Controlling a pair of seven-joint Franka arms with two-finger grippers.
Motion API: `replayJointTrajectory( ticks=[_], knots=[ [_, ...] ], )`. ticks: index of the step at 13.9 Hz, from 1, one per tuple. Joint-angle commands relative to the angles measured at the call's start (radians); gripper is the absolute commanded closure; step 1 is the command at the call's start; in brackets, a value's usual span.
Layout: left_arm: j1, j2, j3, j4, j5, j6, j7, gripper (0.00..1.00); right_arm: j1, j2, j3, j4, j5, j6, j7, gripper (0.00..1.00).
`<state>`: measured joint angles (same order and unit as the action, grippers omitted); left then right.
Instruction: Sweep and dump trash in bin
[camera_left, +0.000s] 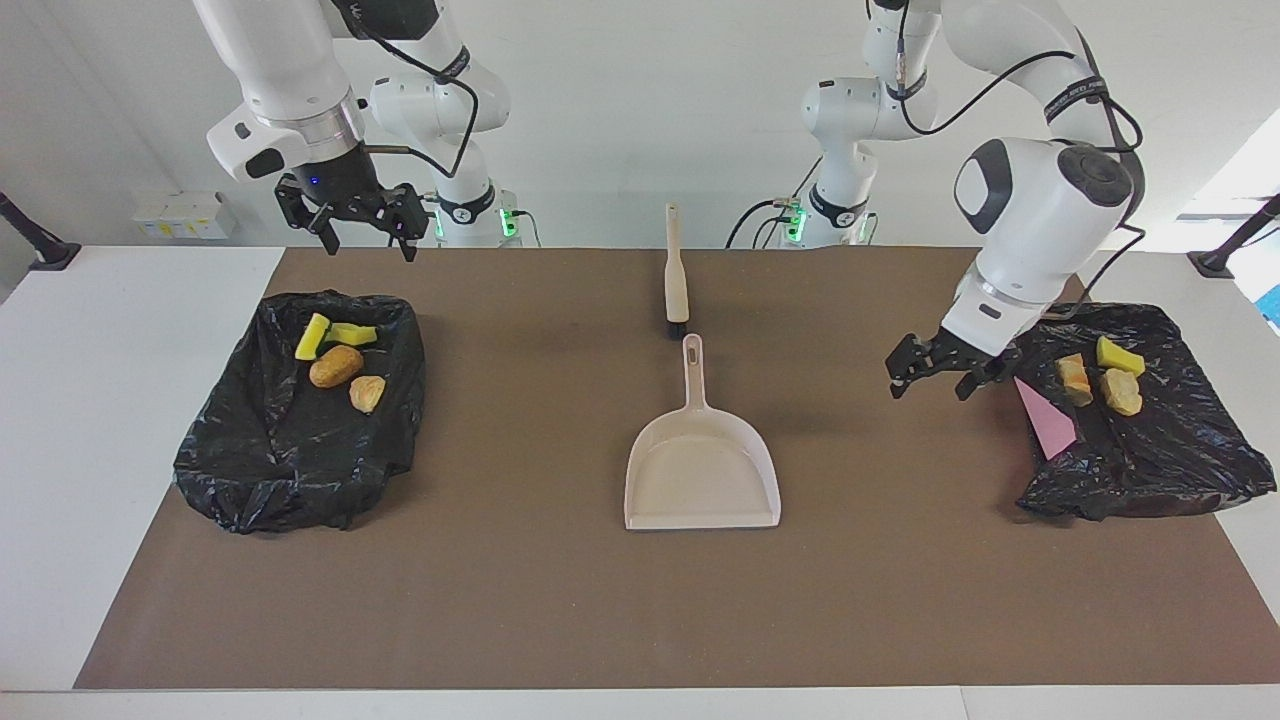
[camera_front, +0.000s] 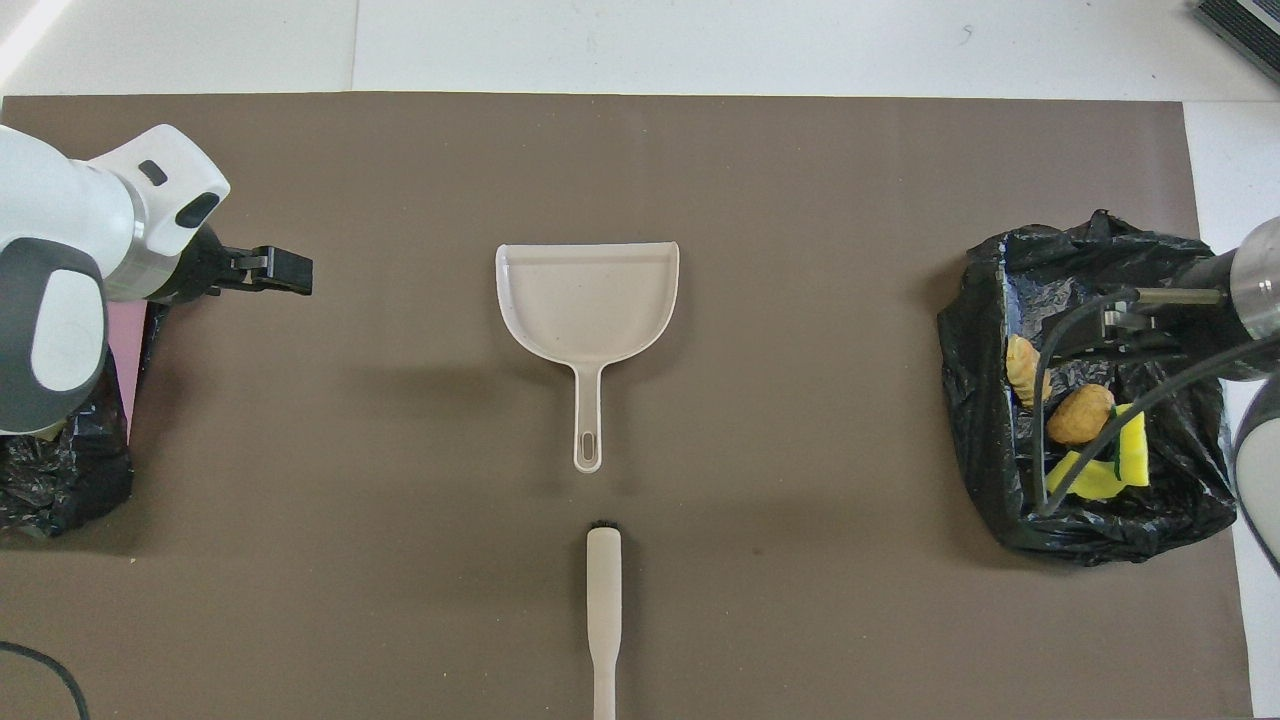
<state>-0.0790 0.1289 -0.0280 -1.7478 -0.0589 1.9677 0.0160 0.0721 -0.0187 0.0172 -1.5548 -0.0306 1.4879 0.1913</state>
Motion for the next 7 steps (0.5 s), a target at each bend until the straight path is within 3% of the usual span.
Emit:
replayJointTrajectory(
  ticks=[1, 5, 7],
  knots=[
    [0.027, -0.006, -0.012, 0.083, 0.043, -0.114, 0.041, 0.00, -0.008, -0.010, 0.000, -0.004, 0.000, -0.006, -0.015, 0.00],
    [0.041, -0.008, -0.003, 0.197, 0.034, -0.289, 0.032, 0.00, -0.008, -0.010, 0.000, -0.004, 0.000, -0.006, -0.015, 0.00],
    [0.041, -0.009, 0.000, 0.215, 0.034, -0.319, 0.028, 0.00, -0.008, -0.010, 0.000, -0.005, 0.000, -0.004, -0.015, 0.00]
  ],
)
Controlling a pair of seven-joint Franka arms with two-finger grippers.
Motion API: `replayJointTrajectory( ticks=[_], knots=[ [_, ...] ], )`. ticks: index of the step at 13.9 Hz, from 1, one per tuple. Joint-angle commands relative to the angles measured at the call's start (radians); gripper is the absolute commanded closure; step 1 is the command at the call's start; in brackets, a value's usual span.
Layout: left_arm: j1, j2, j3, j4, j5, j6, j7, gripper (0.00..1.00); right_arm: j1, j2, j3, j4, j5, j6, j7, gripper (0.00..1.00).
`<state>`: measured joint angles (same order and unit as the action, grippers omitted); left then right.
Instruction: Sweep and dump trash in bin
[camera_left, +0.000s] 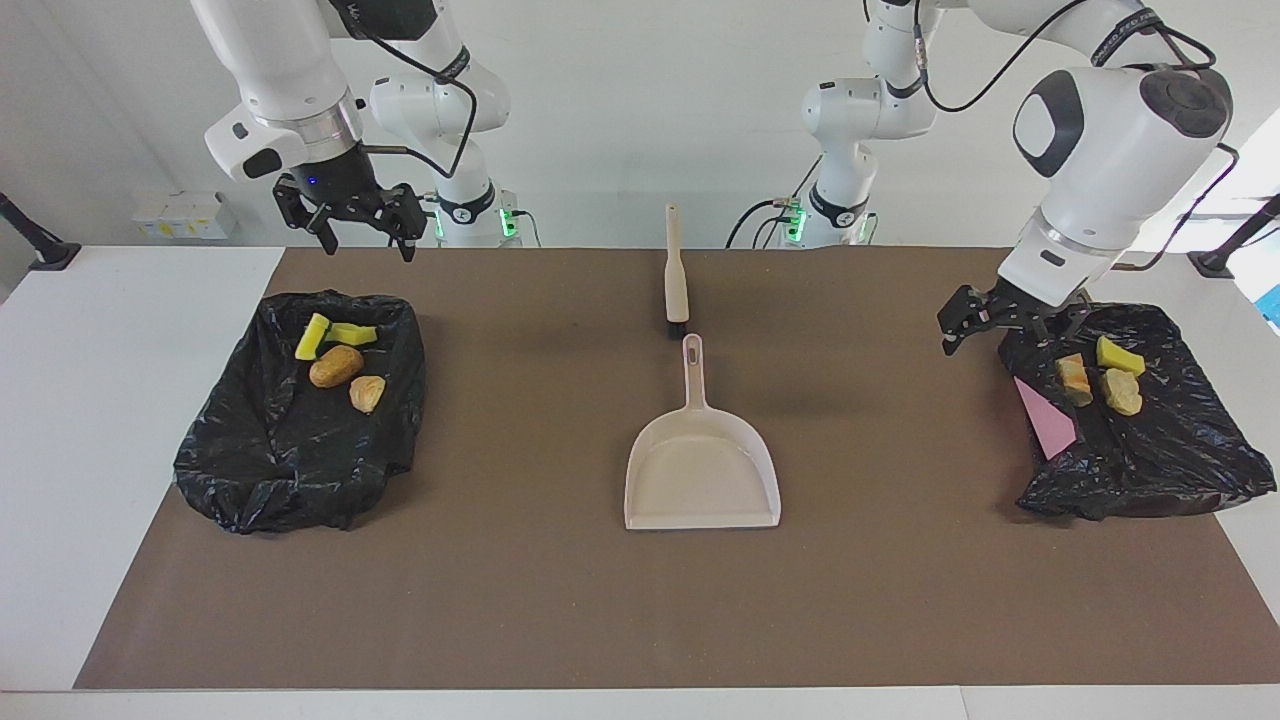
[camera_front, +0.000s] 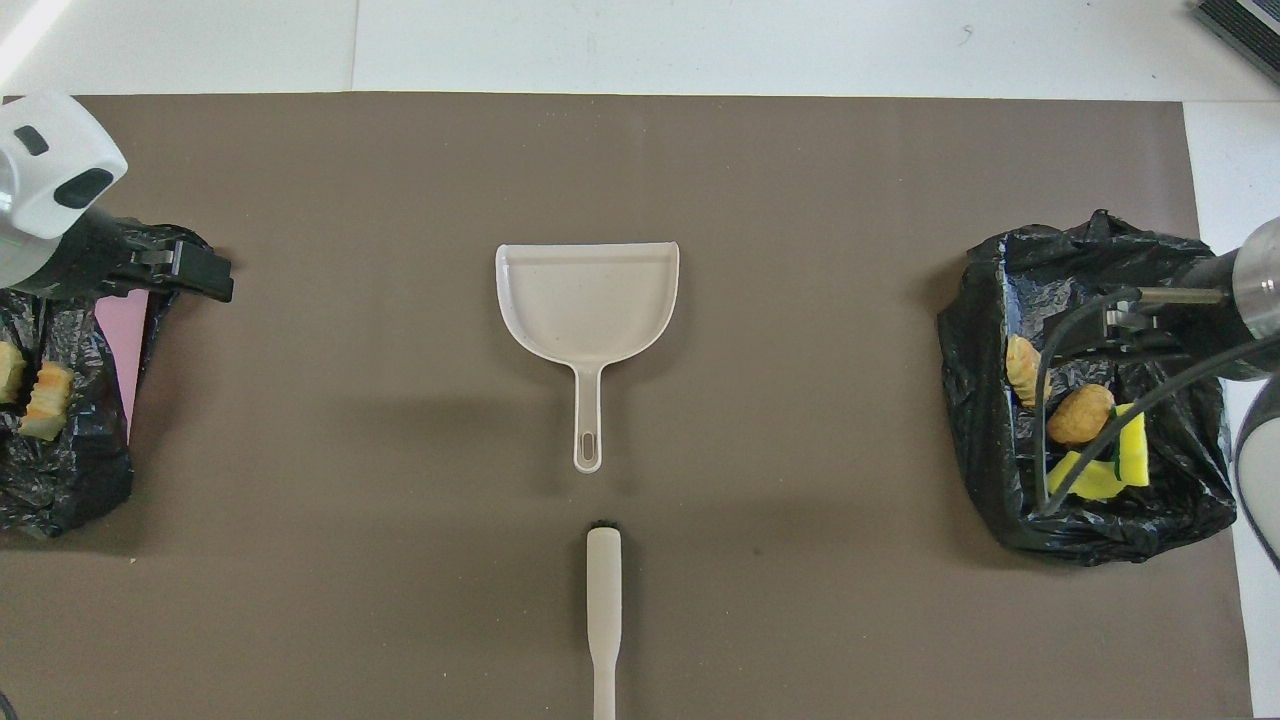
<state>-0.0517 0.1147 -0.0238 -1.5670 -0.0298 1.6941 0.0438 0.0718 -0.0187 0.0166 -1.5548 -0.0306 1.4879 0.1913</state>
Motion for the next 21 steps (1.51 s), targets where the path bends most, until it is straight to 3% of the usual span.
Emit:
replayJointTrajectory(
  ticks=[1, 9, 15, 21],
  knots=[
    [0.013, 0.000, -0.002, 0.032, 0.007, -0.047, -0.007, 0.00, -0.007, -0.010, 0.000, -0.004, 0.000, -0.004, -0.015, 0.00],
    [0.013, -0.119, 0.005, -0.082, 0.011, -0.050, -0.004, 0.00, -0.006, -0.010, 0.000, -0.004, 0.000, -0.005, -0.016, 0.00],
    [0.012, -0.124, 0.005, -0.019, 0.024, -0.143, 0.008, 0.00, -0.007, -0.010, 0.000, -0.004, 0.000, -0.006, -0.013, 0.00],
    [0.010, -0.129, 0.005, -0.027, 0.021, -0.136, 0.011, 0.00, -0.009, -0.010, -0.004, -0.005, -0.005, -0.006, -0.013, 0.00]
  ],
)
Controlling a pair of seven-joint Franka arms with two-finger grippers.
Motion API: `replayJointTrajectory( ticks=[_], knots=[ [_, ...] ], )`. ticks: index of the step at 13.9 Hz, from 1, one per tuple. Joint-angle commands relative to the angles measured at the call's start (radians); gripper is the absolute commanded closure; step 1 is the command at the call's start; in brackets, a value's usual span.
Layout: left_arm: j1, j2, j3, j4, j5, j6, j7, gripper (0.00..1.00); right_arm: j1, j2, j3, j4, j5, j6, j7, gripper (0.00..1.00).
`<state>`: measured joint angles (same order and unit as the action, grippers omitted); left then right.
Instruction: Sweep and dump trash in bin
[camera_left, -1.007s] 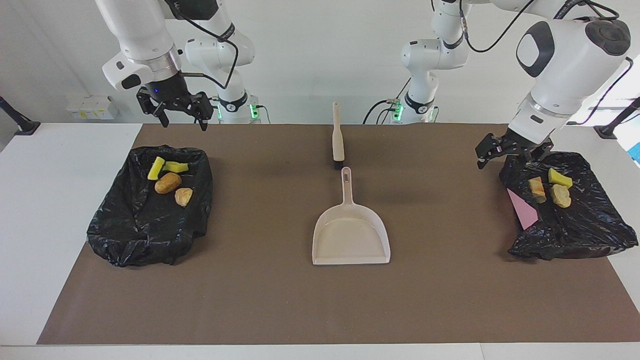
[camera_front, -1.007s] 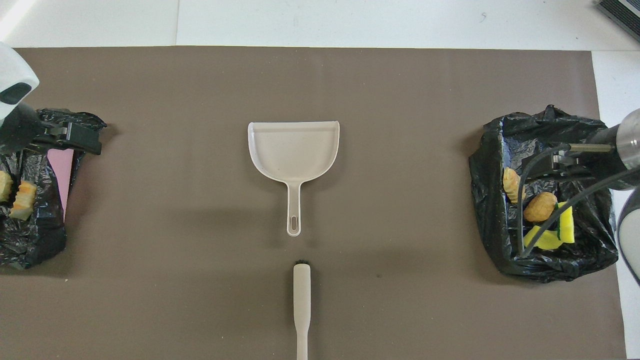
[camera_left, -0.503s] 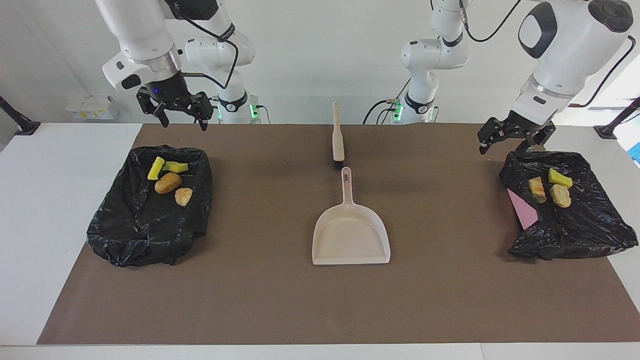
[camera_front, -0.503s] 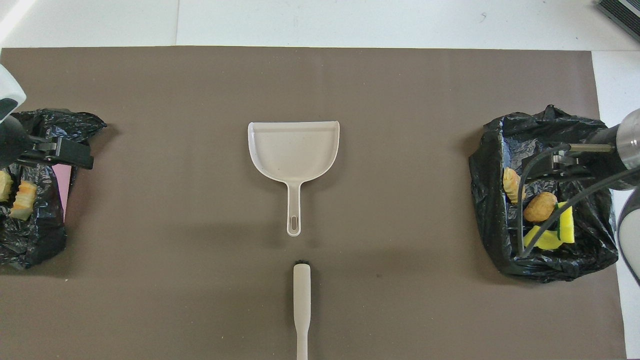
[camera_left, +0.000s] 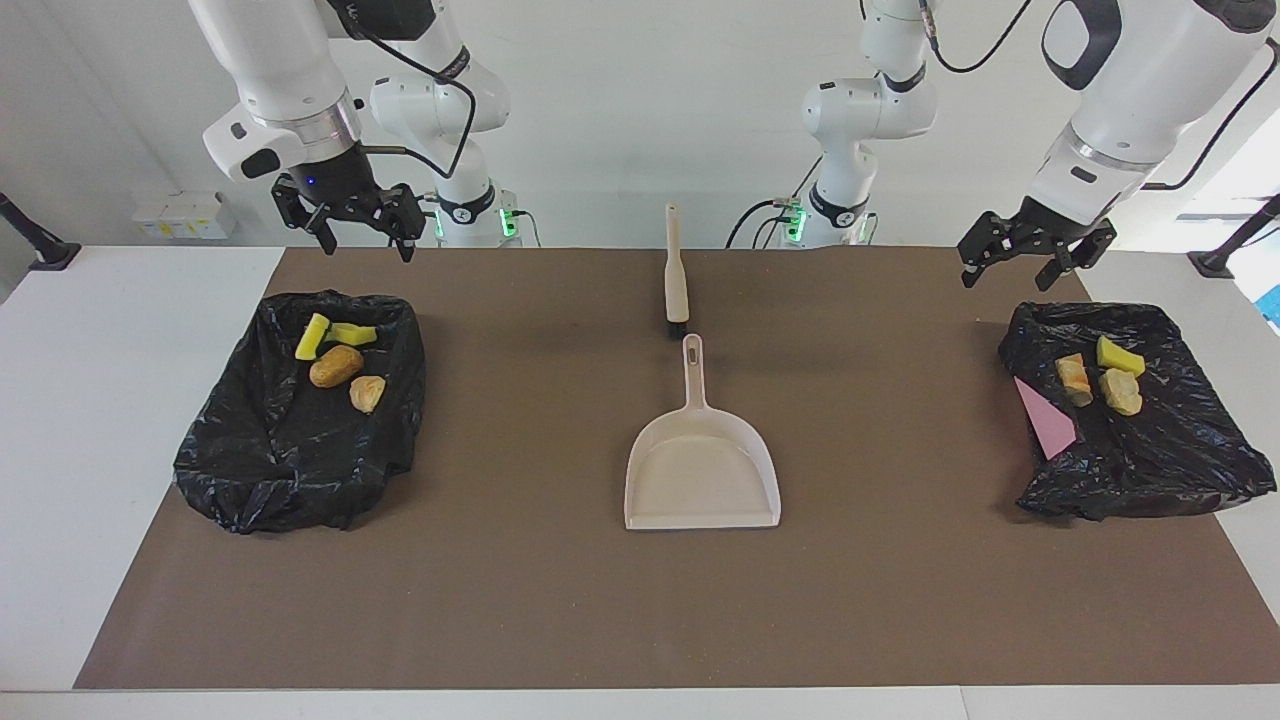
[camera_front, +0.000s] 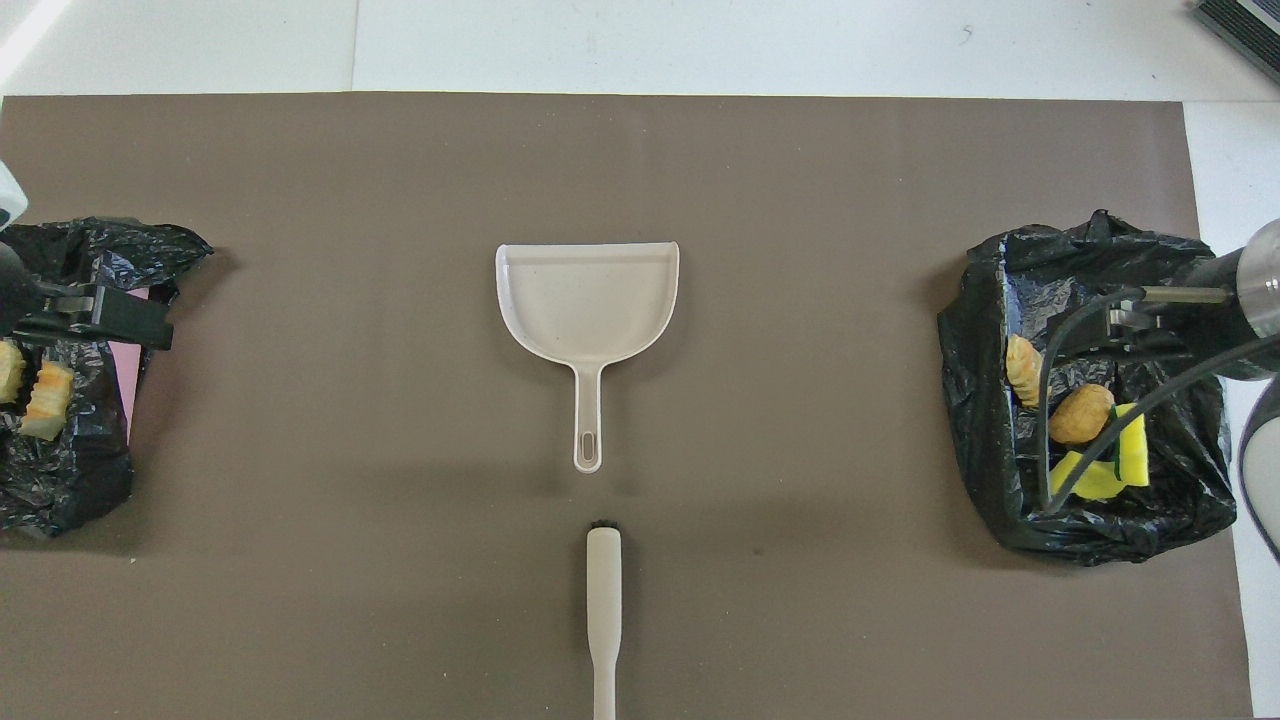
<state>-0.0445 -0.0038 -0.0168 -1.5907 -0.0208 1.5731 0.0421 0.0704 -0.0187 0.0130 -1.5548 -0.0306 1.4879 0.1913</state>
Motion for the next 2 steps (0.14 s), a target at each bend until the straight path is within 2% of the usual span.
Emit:
replayJointTrajectory(
  ticks=[1, 2],
  knots=[
    [0.003, -0.010, -0.002, -0.005, 0.012, -0.016, 0.013, 0.00, -0.008, -0.010, 0.001, -0.005, -0.005, -0.006, -0.013, 0.00],
    [0.003, -0.010, -0.002, -0.005, 0.012, -0.021, 0.013, 0.00, -0.008, -0.010, -0.001, -0.005, -0.005, -0.006, -0.012, 0.00]
  ],
)
